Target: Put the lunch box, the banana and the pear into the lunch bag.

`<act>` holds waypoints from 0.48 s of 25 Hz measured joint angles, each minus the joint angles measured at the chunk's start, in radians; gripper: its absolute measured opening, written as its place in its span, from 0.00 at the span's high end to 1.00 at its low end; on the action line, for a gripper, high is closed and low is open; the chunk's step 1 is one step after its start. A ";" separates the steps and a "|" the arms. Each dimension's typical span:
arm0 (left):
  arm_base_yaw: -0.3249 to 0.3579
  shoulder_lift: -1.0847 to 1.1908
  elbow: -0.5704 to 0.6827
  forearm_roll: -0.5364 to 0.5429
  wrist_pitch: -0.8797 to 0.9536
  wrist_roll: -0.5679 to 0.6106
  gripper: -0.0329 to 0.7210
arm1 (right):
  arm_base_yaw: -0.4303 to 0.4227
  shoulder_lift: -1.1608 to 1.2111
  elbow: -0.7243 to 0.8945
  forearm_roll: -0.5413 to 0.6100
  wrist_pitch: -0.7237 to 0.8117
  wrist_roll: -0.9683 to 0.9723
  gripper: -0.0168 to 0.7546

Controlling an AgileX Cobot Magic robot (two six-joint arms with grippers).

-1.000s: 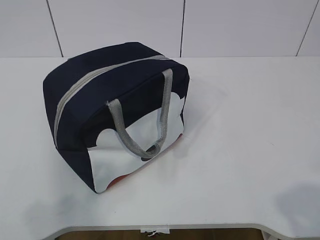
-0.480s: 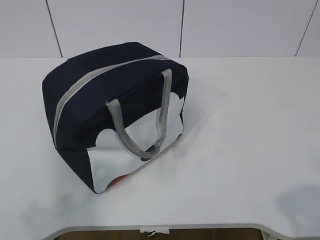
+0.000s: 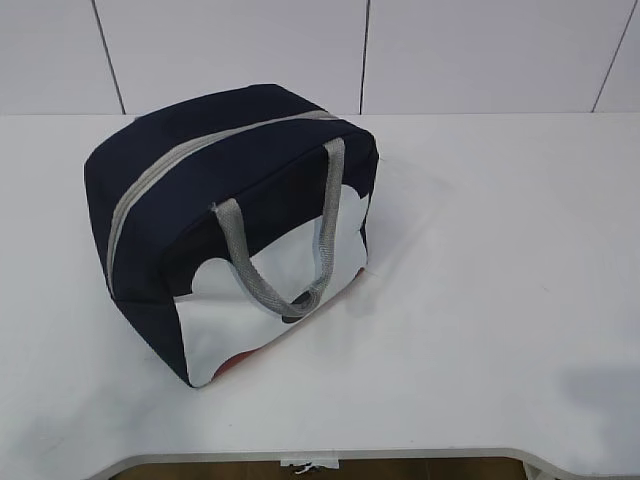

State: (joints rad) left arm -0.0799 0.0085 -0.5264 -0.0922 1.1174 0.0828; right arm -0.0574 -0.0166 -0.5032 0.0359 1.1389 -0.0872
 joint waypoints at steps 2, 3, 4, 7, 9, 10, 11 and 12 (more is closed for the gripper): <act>0.010 0.000 0.000 0.000 0.000 0.000 0.52 | -0.020 0.000 0.000 0.000 0.000 0.000 0.50; 0.014 0.000 0.000 0.000 0.000 0.000 0.53 | -0.021 0.000 0.000 0.000 0.000 0.000 0.50; 0.016 0.000 0.000 0.000 0.000 0.000 0.53 | -0.025 0.000 0.000 0.000 0.000 0.000 0.50; 0.018 0.000 0.000 0.000 0.000 0.000 0.55 | -0.025 0.000 0.000 0.002 0.000 0.000 0.51; 0.020 0.000 0.000 0.000 0.000 0.000 0.56 | -0.025 0.000 0.000 0.002 0.000 0.000 0.51; 0.021 0.000 0.000 0.000 0.000 0.000 0.56 | -0.025 0.000 0.000 0.003 0.000 0.000 0.51; 0.021 0.000 0.000 0.000 0.000 0.000 0.56 | -0.025 0.000 0.000 0.003 0.000 0.000 0.51; 0.021 0.000 0.000 0.000 0.000 0.000 0.58 | -0.025 0.000 0.000 0.003 0.000 0.000 0.51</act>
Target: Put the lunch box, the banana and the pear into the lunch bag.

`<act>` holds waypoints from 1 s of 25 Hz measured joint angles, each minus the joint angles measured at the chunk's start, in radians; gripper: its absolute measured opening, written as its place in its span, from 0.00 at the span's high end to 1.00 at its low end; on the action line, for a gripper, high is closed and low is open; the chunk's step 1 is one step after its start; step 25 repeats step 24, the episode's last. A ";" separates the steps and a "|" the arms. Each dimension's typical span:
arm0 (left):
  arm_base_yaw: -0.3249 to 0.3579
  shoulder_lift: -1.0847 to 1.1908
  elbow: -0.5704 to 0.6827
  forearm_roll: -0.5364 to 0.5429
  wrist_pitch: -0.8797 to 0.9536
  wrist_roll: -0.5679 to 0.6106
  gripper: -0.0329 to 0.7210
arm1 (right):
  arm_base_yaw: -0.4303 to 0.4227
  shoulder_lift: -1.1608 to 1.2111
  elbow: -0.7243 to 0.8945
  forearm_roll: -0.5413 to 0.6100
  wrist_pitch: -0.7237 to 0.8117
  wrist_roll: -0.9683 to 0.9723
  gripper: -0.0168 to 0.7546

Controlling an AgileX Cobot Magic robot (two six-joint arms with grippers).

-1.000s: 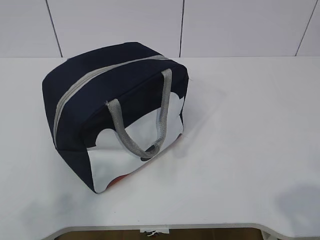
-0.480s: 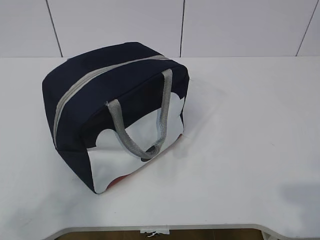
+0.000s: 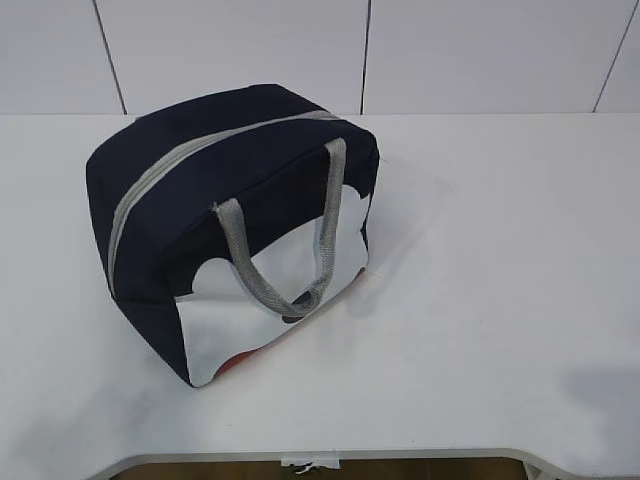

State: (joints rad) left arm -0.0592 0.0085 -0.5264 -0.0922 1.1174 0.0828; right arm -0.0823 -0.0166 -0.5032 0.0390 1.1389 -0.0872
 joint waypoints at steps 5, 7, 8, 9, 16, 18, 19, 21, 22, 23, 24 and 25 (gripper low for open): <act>0.000 0.000 0.000 0.000 0.000 0.000 0.60 | 0.000 0.000 0.000 0.002 0.000 0.000 0.51; 0.000 0.000 0.000 0.000 0.000 0.000 0.62 | 0.000 0.000 0.000 0.002 0.002 0.002 0.51; 0.000 0.000 0.000 0.000 0.000 0.000 0.62 | 0.000 0.000 0.000 0.002 0.002 0.002 0.51; 0.000 0.000 0.000 0.000 0.000 0.000 0.62 | 0.000 0.000 0.000 0.002 0.002 0.002 0.51; 0.000 0.000 0.000 0.000 0.000 0.000 0.62 | 0.000 0.000 0.000 0.002 0.002 0.002 0.51; 0.000 0.000 0.000 0.000 0.000 0.000 0.63 | 0.000 0.000 0.000 0.002 0.002 0.002 0.51; 0.000 0.000 0.000 0.000 0.000 0.000 0.63 | 0.000 0.000 0.000 0.002 0.002 0.002 0.51; 0.000 0.000 0.000 0.000 0.000 0.000 0.63 | 0.000 0.000 0.000 0.002 0.002 0.002 0.51; 0.000 0.000 0.000 0.000 0.000 0.000 0.63 | 0.000 0.000 0.000 0.002 0.002 0.002 0.51; 0.000 0.000 0.000 0.000 0.000 0.000 0.63 | 0.000 0.000 0.000 0.002 0.002 0.002 0.51; 0.000 0.000 0.000 0.000 0.000 0.000 0.63 | 0.000 0.000 0.000 0.002 0.002 0.002 0.51; 0.000 0.000 0.000 0.000 0.000 0.000 0.63 | 0.000 0.000 0.000 0.002 0.002 0.002 0.51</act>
